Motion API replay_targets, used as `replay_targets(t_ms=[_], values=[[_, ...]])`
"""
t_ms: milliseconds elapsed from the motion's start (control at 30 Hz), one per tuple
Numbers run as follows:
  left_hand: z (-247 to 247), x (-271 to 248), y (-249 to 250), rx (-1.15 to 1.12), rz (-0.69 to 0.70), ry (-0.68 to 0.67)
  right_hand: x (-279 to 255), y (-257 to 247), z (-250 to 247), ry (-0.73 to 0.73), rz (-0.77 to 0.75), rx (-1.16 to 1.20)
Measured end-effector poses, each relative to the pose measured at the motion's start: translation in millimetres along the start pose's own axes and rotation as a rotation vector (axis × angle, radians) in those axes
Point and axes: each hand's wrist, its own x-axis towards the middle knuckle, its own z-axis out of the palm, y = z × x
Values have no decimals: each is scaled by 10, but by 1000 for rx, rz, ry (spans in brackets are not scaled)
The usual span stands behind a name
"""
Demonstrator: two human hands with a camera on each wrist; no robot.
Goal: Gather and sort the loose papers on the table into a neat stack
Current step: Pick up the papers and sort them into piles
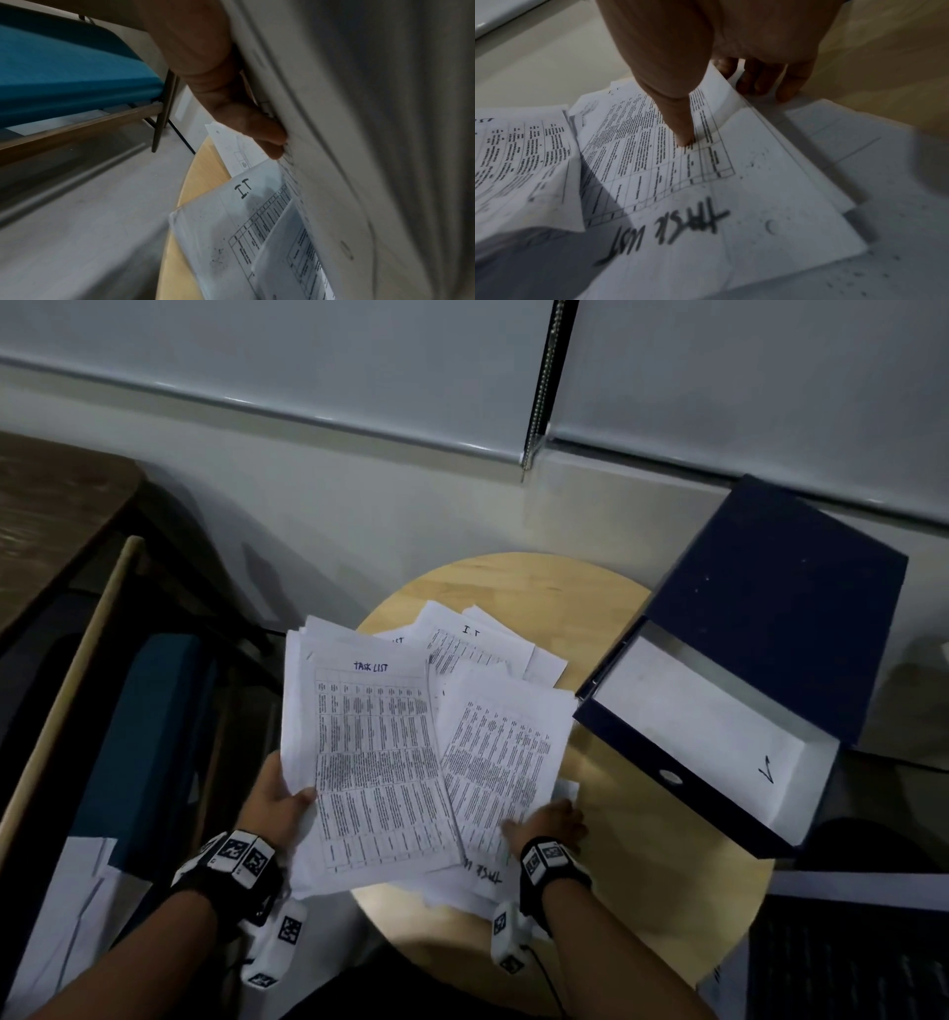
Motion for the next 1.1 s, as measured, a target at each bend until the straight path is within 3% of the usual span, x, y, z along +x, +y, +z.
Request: replay_targets(t_ms=[133,267,467,567,700,833,900,1033,1100], values=[[-47,-9,-46,-2,10,-7,2,-3,7,83,-111,25],[-83,24,-86,1,19,7,-72,15,-141,27,-228,348],[-172,155,-186,25,-25,46,-413,-160,-684,40,-448,547],[-241,238,-190,127,-24,56,-579,-279,-994,120,-597,580],[-187,253,-120,74,-5,65,-765,-434,-1442,217,-764,731],[-82,208,-17,-4,30,18,-820,-570,-1674,41,-773,1075],[-7,177,72,-35,67,-49,-770,-592,-1618,-51,-763,1049],[90,189,155,-232,133,-273,-705,-461,-1261,-124,-680,578],[120,203,149,-313,129,-371,-706,-359,-1087,-166,-623,494]])
